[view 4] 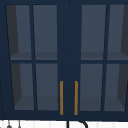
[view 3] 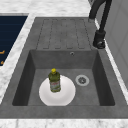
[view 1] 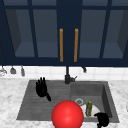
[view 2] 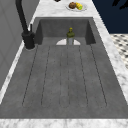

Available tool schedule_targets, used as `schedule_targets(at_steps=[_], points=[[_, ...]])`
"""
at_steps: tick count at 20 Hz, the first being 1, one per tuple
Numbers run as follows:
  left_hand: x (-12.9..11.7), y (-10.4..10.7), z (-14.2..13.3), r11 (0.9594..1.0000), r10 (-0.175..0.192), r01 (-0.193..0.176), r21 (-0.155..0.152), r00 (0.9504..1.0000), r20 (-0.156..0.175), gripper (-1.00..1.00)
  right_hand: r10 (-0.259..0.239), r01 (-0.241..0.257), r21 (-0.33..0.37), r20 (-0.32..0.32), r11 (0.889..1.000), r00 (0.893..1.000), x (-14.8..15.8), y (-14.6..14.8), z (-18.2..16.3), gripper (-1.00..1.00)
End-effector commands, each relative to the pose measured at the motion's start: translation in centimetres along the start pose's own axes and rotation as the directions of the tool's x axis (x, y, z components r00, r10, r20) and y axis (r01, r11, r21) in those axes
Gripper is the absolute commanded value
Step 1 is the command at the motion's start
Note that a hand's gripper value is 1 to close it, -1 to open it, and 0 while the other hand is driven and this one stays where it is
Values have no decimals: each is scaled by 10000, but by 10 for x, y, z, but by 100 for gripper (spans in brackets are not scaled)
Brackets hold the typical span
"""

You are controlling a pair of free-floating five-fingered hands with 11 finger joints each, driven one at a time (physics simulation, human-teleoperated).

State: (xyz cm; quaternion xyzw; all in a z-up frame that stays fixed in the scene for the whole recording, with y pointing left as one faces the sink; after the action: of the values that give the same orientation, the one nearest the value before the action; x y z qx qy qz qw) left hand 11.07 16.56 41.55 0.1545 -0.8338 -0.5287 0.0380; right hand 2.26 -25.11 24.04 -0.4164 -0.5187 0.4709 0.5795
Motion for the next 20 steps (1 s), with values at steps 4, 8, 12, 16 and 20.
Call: schedule_targets(at_steps=[4,8,12,16,20], points=[[33,35,-11,9949,-258,325,956,9972,-701,-100,0,0,0,0,10000,10000,0,0,0,0],[49,51,-13,9933,-27,129,1151,9961,-881,-100,0,0,0,0,10000,10000,0,0,0,0],[55,55,-13,9926,302,-183,1204,9948,-976,-100,0,0,0,0,10000,10000,0,0,0,0],[62,59,-13,9917,381,-251,1258,9940,-1025,-100,0,0,0,0,10000,10000,0,0,0,0],[66,61,-13,9908,323,-175,1339,9935,-1095,-100,0,0,0,0,10000,10000,0,0,0,0]])
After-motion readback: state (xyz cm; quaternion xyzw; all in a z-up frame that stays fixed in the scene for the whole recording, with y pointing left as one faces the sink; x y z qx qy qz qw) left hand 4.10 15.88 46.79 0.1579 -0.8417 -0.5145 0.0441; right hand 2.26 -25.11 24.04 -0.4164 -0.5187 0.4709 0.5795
